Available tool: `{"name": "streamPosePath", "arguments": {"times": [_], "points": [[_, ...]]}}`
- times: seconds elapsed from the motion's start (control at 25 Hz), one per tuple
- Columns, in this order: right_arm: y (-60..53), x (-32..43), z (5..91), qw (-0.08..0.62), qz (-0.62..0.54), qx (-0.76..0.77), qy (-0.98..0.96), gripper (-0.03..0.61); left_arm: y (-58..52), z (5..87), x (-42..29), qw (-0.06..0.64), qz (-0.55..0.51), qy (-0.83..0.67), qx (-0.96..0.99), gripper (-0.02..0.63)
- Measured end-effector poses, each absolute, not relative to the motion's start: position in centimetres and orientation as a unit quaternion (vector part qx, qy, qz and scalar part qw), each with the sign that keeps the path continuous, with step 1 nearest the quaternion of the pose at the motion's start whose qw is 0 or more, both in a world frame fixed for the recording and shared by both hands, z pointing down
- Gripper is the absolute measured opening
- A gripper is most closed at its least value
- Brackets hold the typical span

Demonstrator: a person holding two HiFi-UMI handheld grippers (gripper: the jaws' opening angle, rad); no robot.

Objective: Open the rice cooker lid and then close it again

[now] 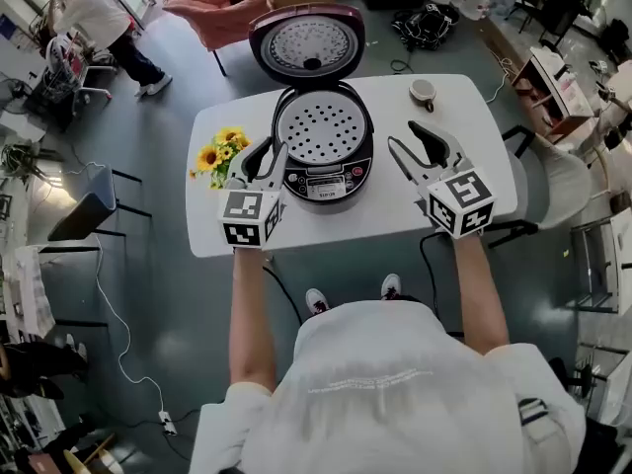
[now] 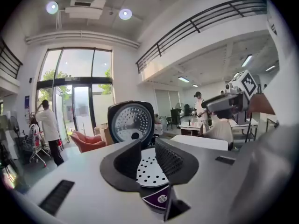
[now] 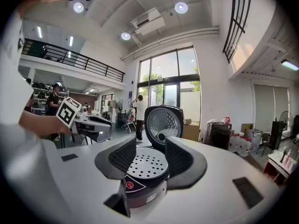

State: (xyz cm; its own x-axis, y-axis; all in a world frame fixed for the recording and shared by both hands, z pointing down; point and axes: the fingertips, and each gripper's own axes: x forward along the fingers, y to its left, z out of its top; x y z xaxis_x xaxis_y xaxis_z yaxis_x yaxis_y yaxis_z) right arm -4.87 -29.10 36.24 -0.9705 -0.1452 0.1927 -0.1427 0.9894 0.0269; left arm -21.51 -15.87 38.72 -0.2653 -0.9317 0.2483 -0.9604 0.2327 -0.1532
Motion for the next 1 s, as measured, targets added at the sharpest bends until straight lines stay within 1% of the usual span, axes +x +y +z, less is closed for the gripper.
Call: {"name": "streamPosePath", "arguments": {"times": [0.32,0.44,0.6,0.92,1.0], "points": [[-29.3,-5.6,34.3,0.077,-0.015,0.073,-0.994,0.187,-12.0,34.0,-22.7,0.009,0.100,-0.812,0.575,0.107],[-29.1,-5.6,33.7,0.069,-0.017,0.075,-0.995,0.187,-11.0,33.4,-23.0,-0.002,0.106,-0.818,0.566,0.107],[-28.9,-5.9,33.5,0.066,-0.020,0.079,-0.994,0.187,-10.6,33.7,-23.5,0.004,0.104,-0.820,0.563,0.107],[-27.6,-6.9,33.5,0.081,-0.026,0.084,-0.993,0.186,-10.2,34.4,-24.8,0.016,0.097,-0.813,0.575,0.107],[-27.3,-7.1,33.7,0.084,-0.027,0.090,-0.992,0.186,-10.0,34.3,-25.2,0.015,0.083,-0.814,0.575,0.091]]}}
